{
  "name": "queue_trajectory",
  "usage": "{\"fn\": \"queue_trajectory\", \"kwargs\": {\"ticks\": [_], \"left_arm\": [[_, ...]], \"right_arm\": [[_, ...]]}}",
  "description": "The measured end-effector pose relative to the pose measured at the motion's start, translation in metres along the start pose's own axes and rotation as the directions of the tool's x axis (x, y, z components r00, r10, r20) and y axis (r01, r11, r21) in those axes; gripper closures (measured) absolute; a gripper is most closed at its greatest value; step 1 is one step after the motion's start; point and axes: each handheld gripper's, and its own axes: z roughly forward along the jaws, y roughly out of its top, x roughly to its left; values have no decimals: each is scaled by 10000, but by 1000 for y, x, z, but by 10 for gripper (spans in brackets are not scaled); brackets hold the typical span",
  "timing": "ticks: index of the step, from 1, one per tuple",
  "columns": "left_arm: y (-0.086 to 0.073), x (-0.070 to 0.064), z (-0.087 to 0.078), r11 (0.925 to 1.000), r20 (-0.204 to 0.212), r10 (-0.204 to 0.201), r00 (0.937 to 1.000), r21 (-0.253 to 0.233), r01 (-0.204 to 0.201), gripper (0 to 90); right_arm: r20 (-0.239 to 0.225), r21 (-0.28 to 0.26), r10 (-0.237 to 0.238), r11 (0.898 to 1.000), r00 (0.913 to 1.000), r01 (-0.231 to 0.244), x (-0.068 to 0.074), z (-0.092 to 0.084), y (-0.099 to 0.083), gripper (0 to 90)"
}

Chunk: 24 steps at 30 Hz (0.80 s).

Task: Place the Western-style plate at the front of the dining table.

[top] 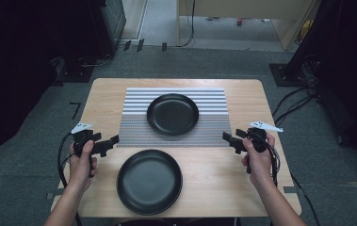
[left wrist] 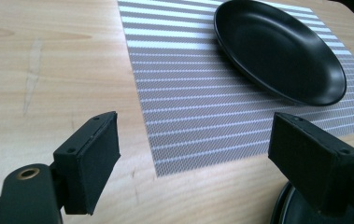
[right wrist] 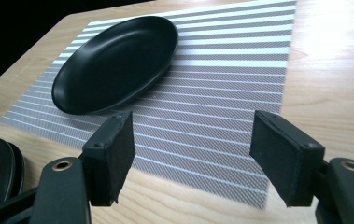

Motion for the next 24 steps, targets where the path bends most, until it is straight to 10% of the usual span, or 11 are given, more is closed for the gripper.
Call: {"fn": "queue_trajectory", "kwargs": {"ticks": [24], "left_arm": [[-47, 20, -33, 9976, -331, -627, 9975, -320, 617, 162]], "right_arm": [[779, -103, 55, 9999, 9969, -47, -40, -56, -51, 301]]}}
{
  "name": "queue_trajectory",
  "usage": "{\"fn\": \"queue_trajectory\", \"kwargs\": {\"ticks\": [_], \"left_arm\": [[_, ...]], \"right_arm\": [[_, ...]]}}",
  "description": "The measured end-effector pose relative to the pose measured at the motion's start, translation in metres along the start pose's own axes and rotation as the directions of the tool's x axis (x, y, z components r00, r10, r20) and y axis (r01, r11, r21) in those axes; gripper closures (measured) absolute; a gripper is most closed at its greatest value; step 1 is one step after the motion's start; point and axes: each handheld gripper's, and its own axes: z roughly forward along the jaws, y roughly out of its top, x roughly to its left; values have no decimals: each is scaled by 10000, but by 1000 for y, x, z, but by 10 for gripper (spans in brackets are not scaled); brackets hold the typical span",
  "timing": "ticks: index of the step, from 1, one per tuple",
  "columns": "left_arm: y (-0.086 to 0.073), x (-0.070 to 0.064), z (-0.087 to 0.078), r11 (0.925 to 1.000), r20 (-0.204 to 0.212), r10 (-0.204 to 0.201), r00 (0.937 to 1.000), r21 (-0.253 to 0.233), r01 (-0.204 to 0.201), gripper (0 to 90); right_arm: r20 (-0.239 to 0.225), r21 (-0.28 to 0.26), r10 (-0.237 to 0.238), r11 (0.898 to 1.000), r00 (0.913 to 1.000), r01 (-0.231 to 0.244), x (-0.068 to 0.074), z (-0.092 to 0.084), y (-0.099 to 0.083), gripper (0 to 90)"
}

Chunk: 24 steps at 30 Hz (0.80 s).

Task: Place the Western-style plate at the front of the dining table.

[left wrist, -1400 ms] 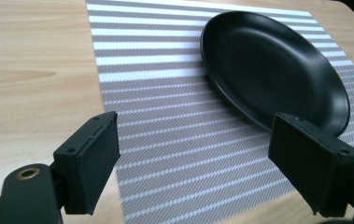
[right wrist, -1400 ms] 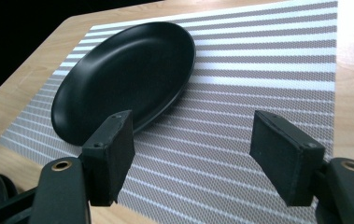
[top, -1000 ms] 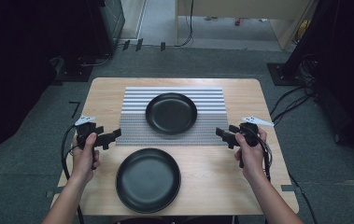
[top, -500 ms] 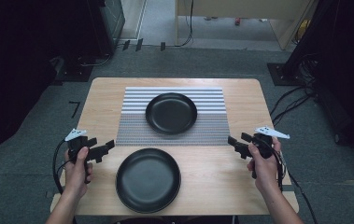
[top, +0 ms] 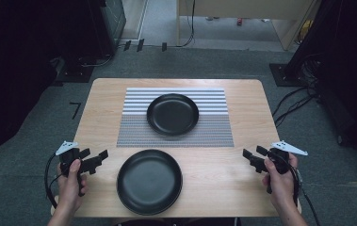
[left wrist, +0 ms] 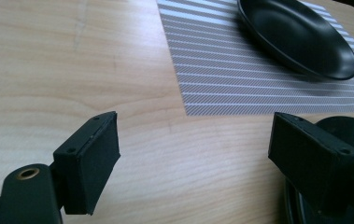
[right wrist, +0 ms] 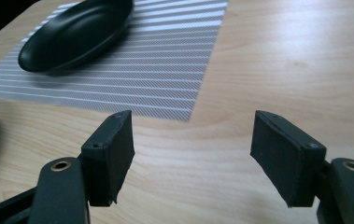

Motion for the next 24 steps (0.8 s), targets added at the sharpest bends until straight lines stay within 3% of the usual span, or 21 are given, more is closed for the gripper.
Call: {"fn": "queue_trajectory", "kwargs": {"ticks": [15, 20, 24], "left_arm": [[-37, 33, -20, 9989, -819, -428, 9957, 159, 443, 162], [-46, 42, -28, 9995, -1354, -53, 9908, 310, 96, 161], [-51, 50, -37, 9995, -1587, -35, 9873, 317, 86, 161]], "right_arm": [[869, -4, 429, 9991, 9953, -430, -39, -35, -30, 302], [1322, 2, 472, 9989, 9901, -477, -50, -47, -42, 301], [1536, -4, 770, 9970, 9851, -779, -60, -56, -54, 301]]}}
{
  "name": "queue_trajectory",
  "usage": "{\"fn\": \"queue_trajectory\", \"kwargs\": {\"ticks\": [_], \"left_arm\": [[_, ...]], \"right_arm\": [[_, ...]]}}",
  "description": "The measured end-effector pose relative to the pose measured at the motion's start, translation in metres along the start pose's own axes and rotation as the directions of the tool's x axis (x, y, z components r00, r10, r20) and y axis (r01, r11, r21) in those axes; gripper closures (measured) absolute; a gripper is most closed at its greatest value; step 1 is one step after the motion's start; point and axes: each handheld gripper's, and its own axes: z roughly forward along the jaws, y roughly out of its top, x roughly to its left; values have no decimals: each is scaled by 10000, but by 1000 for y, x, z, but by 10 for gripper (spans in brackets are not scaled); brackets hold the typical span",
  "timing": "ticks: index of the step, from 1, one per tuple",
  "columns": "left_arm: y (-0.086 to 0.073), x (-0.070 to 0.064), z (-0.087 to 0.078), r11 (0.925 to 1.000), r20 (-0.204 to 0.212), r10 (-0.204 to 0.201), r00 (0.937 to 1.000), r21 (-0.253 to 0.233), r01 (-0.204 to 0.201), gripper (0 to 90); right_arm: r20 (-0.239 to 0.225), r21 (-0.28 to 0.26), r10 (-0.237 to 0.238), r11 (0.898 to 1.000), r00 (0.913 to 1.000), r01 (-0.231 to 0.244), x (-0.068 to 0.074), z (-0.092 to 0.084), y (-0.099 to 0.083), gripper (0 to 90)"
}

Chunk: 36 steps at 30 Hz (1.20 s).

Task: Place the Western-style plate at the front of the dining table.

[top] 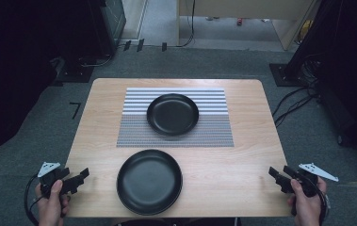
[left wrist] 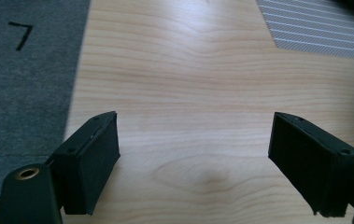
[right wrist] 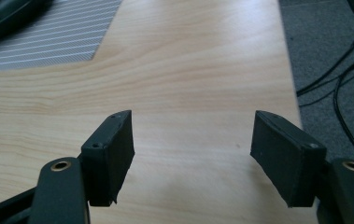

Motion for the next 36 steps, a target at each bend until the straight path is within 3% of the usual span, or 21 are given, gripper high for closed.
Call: {"fn": "queue_trajectory", "kwargs": {"ticks": [7, 10, 16, 19, 23, 36], "left_arm": [[-7, 9, -9, 9999, -290, -105, 9995, -37, 104, 161], [-13, 8, -8, 9999, -347, -98, 9994, 29, 99, 161], [-18, -1, -4, 9991, -639, 433, 9970, 63, -430, 148], [-20, -6, -2, 9961, -945, 875, 9917, 195, -860, 146], [-23, -15, 2, 9854, -1455, 1696, 9747, 400, -1655, 132], [-25, -15, 2, 9864, -1461, 1642, 9756, 237, -1624, 128]], "right_arm": [[270, -10, 243, 9997, 9993, -243, -14, -11, -10, 293], [484, 43, 5, 10000, 9988, -7, -15, -13, -13, 287], [772, 323, -608, 9978, 9952, 585, -6, -6, -18, 271], [1124, 428, -1196, 9924, 9864, 1154, 3, -2, -20, 263], [1744, 445, -1996, 9798, 9642, 1948, 12, 4, -24, 250], [1758, 300, -1945, 9809, 9650, 1922, 14, 4, -27, 234]]}}
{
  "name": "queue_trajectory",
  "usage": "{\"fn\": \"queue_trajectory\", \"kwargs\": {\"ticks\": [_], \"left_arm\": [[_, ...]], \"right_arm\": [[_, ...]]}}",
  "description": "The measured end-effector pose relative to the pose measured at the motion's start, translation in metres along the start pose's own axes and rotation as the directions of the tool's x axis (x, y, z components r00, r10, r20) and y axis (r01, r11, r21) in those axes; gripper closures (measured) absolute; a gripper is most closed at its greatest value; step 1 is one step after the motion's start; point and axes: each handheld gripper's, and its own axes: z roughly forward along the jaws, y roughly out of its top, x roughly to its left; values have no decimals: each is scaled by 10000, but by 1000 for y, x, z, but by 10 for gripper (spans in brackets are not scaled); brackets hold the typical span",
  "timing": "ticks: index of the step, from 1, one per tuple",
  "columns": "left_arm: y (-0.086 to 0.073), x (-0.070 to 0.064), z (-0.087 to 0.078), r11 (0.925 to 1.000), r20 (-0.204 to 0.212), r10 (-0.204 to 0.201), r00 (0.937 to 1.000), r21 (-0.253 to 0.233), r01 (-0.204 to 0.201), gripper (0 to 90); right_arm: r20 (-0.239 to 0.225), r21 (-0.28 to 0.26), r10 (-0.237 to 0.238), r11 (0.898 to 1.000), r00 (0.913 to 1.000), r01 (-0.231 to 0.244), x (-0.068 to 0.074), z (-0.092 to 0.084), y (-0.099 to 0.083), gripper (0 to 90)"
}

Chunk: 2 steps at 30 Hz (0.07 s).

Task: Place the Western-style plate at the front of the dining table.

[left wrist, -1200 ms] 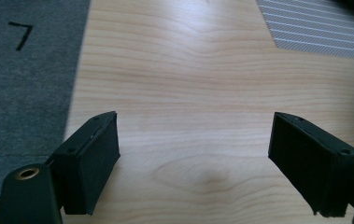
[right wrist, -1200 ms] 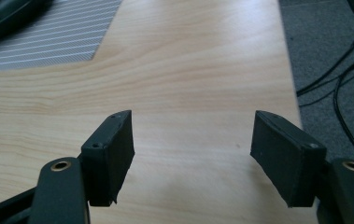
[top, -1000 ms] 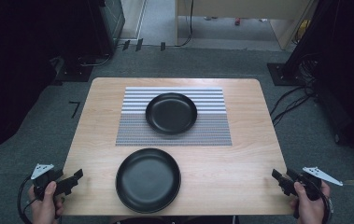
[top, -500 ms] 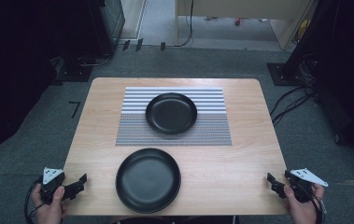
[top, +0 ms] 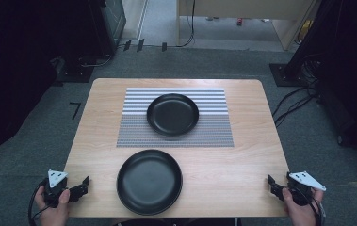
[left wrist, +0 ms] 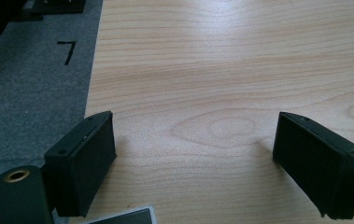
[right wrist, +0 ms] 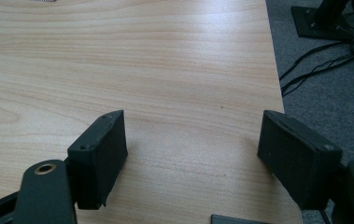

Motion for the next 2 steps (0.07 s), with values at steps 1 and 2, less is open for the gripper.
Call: {"fn": "queue_trajectory", "kwargs": {"ticks": [1, 2], "left_arm": [[0, 0, 0, 10000, 0, 2, 10000, 10, -2, 128], [0, 0, 0, 10000, 0, 2, 10000, 10, -2, 128]], "right_arm": [[2, 1, 0, 10000, 10000, 0, 0, 0, 0, 231], [-3, 15, -6, 10000, 10000, 6, 0, 0, 0, 227]]}}
